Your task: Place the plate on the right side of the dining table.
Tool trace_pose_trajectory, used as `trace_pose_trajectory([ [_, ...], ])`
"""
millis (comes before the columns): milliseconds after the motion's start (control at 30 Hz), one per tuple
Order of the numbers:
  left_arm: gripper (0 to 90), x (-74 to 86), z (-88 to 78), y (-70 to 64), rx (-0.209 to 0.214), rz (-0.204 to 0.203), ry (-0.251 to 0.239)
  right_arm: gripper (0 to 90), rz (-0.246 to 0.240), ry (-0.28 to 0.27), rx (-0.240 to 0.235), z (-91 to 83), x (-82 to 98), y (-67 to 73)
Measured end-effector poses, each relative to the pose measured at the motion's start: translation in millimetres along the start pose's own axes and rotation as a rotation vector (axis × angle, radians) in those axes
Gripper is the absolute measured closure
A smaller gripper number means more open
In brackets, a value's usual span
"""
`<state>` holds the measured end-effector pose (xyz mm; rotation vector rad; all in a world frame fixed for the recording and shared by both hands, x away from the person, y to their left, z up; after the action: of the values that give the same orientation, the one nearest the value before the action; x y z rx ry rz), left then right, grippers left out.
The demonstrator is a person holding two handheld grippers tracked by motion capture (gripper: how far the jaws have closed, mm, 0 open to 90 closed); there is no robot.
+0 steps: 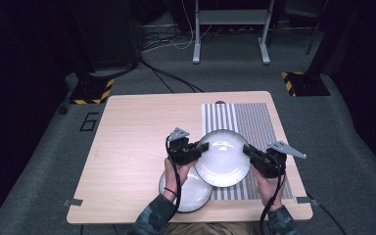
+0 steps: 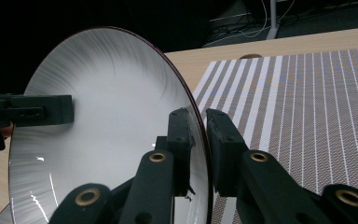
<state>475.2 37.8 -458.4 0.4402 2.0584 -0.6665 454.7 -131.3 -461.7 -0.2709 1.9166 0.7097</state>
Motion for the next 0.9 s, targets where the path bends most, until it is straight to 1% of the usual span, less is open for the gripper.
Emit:
trace_pose_trajectory([
  [133,72.7,-2.2,5.3,-0.6,-0.002,-0.004,0.0,79.7,0.005,0.0,0.005,1.6,-1.0,-4.9],
  [367,72.4,-3.5,16.8,-3.0,0.009,0.005,0.024,79.5,0.019,0.006,0.022,1.9,-1.9,-14.2],
  [467,72.3,-3.8,20.6,-4.1,0.015,0.003,0.034,79.5,0.021,0.004,0.031,1.3,-3.1,-18.2],
  [600,72.2,-6.2,26.2,-5.8,0.026,-0.015,0.037,79.4,0.023,0.0,0.04,0.1,-6.0,-21.9],
  [700,72.0,-8.0,30.0,-6.8,0.029,-0.015,0.04,79.4,0.019,-0.002,0.048,-0.6,-8.2,-25.6],
  [900,71.7,-8.6,38.0,-7.7,0.038,-0.014,0.051,79.3,0.029,0.003,0.058,-0.5,-10.7,-31.2],
])
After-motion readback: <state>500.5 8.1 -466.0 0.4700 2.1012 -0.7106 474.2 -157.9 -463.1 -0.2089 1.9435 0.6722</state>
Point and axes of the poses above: each handheld gripper's, and its own axes: z roughly forward along the jaws, x roughly out of its underside, y roughly to its left, the point moved 10 cm from there along z, roughly forward along the jaws, and after that the axes turned 8 degrees about -x, right-handed, at the moved point
